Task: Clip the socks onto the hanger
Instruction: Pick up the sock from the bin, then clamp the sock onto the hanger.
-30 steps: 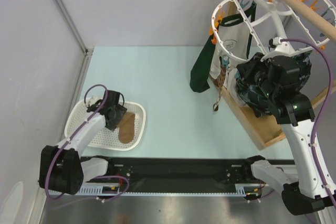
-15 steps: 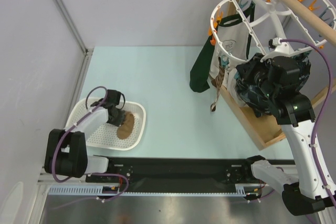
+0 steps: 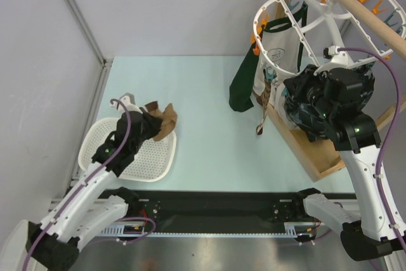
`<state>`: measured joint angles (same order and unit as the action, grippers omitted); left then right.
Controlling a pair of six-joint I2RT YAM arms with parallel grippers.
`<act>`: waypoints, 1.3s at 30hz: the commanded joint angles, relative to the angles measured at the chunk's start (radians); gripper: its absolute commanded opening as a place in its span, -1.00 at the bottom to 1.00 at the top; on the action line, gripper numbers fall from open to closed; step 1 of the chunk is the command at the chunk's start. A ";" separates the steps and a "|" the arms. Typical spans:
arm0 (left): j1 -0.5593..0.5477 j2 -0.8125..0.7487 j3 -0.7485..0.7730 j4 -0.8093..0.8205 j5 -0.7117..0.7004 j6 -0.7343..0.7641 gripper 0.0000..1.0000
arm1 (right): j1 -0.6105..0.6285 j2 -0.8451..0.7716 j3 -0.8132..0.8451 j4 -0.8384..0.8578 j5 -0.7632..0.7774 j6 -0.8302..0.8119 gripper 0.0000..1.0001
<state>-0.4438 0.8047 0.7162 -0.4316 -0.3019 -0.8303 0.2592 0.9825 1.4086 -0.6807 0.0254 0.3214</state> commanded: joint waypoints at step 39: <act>-0.598 0.798 0.787 0.379 0.399 0.683 -1.00 | -0.002 -0.005 -0.010 0.052 -0.231 0.136 -1.00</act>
<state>-1.0321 1.6009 1.4551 -0.0841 0.0696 -0.1711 0.2527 0.9813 1.4067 -0.6254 -0.1303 0.4507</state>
